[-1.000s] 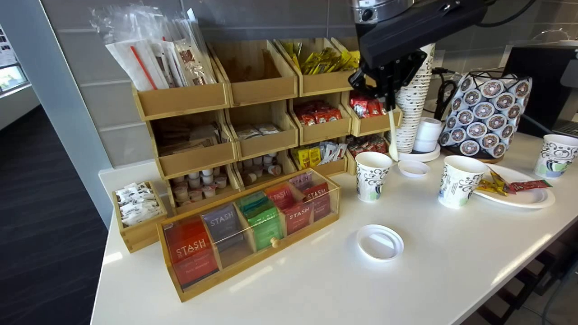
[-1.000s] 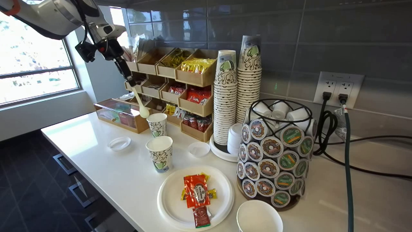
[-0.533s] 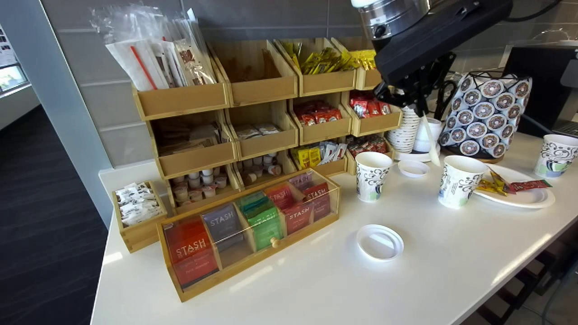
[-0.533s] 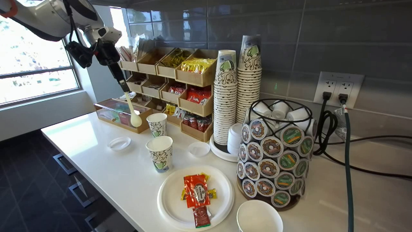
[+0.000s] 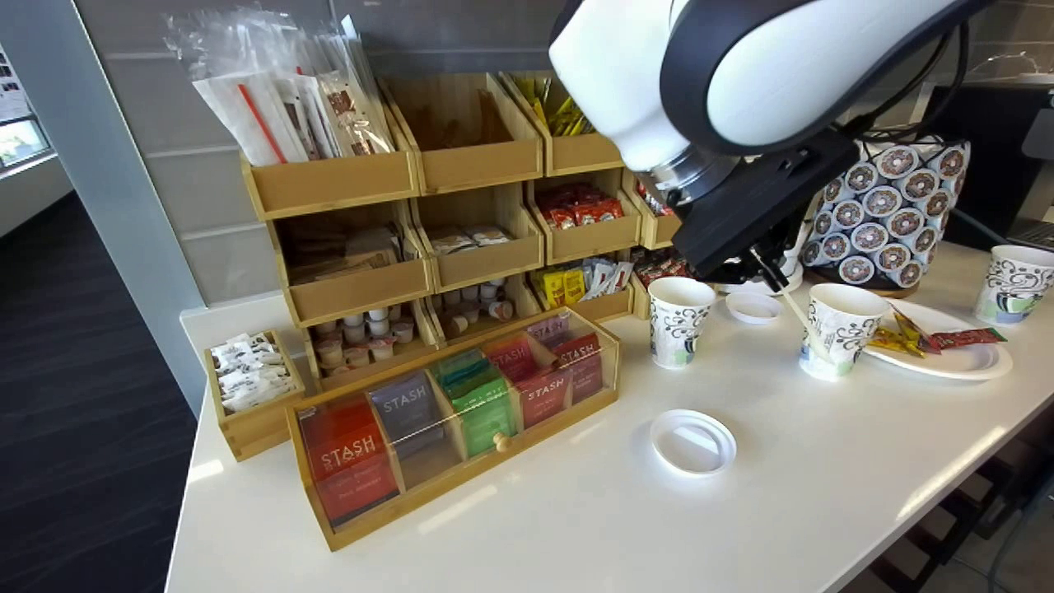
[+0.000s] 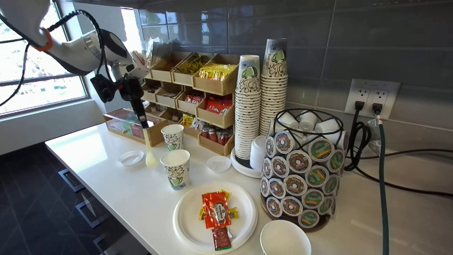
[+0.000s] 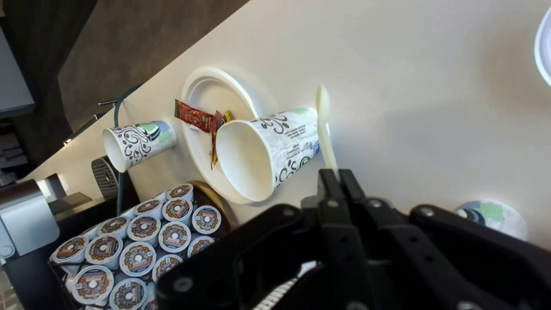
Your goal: Remove the spoon from the cup on the left and put it on the counter top
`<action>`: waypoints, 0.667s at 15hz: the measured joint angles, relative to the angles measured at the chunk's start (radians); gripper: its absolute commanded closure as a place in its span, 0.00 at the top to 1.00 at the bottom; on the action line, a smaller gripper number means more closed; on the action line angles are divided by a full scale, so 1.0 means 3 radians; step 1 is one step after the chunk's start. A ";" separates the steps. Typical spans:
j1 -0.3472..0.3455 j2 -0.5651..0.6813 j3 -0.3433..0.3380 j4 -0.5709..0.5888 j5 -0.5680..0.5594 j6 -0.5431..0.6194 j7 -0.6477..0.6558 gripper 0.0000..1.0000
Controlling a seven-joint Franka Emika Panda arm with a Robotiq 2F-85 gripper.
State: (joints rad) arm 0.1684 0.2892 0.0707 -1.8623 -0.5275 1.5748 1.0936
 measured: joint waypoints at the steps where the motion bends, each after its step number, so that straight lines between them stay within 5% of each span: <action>1: -0.0008 0.0081 -0.0023 0.0015 0.0001 0.0000 -0.0030 0.01; 10: -0.0007 0.0681 -0.0172 0.0348 0.0020 -0.0174 -0.0282 0.01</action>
State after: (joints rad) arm 0.1664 0.4934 0.0190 -1.7579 -0.5215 1.5227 1.0090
